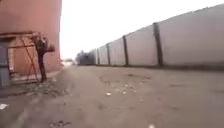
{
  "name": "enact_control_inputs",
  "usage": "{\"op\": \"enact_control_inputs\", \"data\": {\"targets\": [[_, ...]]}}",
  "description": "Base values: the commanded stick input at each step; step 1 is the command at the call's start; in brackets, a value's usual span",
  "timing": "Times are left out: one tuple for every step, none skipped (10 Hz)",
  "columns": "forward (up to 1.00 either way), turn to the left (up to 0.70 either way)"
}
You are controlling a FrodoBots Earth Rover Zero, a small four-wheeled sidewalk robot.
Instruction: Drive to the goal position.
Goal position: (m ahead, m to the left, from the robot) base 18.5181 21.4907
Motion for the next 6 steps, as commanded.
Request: {"op": "enact_control_inputs", "data": {"targets": [[0.50, 0.00], [0.50, 0.00], [0.50, 0.00], [0.50, 0.00], [0.50, 0.00], [0.50, 0.00]]}}
